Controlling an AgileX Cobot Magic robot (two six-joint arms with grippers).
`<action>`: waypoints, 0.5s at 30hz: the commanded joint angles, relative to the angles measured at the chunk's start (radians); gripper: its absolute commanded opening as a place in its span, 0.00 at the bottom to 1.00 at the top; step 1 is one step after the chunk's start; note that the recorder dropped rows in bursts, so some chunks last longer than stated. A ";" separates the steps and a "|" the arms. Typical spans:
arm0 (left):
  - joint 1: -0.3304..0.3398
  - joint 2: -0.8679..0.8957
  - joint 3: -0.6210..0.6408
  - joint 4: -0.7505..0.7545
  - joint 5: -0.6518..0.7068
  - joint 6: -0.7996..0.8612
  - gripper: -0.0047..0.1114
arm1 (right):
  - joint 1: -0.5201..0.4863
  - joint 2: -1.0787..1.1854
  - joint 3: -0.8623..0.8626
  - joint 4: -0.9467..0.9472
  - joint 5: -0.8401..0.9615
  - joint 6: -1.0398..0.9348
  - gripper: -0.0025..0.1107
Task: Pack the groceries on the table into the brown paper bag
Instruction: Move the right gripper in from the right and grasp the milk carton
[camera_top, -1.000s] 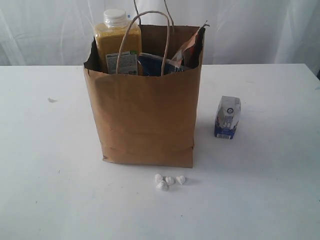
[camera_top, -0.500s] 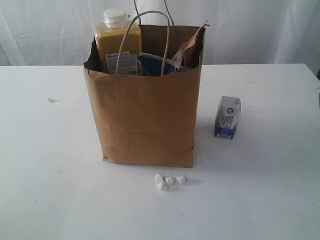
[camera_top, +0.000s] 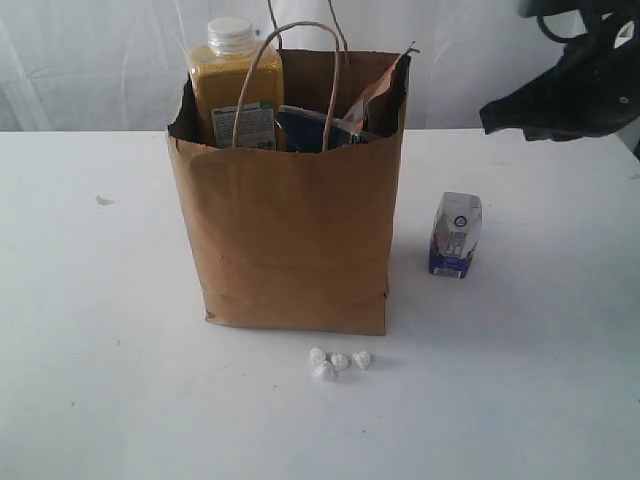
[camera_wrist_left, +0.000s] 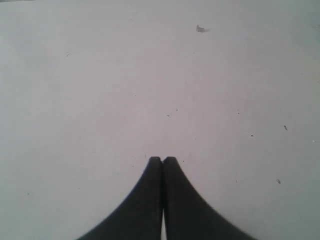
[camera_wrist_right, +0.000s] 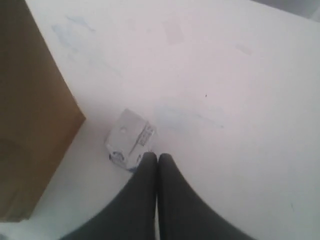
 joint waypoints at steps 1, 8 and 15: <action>-0.007 -0.004 0.003 -0.011 -0.007 -0.007 0.04 | 0.004 0.055 -0.011 -0.003 -0.100 -0.007 0.02; -0.007 -0.004 0.003 -0.011 -0.007 -0.007 0.04 | 0.004 0.120 -0.011 0.001 -0.086 -0.039 0.28; -0.007 -0.004 0.003 -0.011 -0.007 -0.007 0.04 | 0.004 0.169 -0.013 0.050 -0.117 -0.039 0.63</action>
